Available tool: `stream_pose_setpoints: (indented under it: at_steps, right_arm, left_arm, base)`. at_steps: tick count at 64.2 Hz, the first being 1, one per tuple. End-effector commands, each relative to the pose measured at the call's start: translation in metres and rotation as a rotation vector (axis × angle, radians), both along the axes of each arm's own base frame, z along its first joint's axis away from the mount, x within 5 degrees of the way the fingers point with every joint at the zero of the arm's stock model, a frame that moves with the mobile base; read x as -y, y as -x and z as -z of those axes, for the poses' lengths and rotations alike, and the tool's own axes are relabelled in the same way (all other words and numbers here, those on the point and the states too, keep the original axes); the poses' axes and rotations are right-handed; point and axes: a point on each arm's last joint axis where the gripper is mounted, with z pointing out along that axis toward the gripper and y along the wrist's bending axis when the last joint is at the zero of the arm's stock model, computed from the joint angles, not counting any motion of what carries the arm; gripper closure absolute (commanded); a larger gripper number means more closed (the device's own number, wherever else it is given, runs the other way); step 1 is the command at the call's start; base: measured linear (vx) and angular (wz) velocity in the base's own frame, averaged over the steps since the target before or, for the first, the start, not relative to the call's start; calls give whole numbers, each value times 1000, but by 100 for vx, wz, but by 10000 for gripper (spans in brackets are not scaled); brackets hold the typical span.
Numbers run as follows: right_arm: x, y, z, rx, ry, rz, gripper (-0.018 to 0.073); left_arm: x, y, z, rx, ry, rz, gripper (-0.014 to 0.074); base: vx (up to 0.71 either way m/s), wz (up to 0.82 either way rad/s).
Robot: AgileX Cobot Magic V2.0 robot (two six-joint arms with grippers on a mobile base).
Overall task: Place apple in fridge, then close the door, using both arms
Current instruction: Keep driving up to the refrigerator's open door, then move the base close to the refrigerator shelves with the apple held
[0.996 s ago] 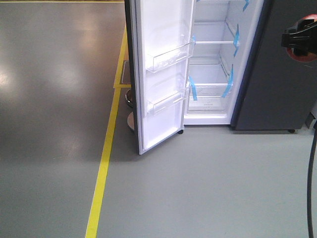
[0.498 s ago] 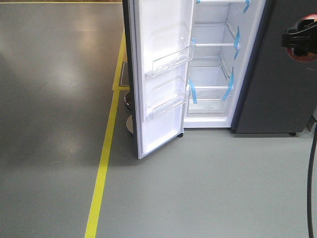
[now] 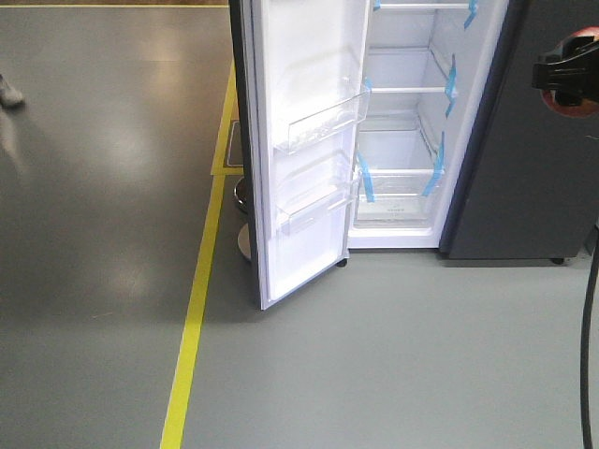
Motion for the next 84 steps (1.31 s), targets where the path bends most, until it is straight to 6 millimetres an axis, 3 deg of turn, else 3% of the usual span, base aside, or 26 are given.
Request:
stream_pose_setpoints:
  at_steps: [1,84]
  right_arm:
    - [1,8,-27,146,7,2,489]
    - [1,8,-27,146,7,2,489]
  left_arm:
    - [2,0,3,55,1,22,602]
    - [2,0,3,55,1,22,602]
  base:
    - [9,1]
    - [10,-1]
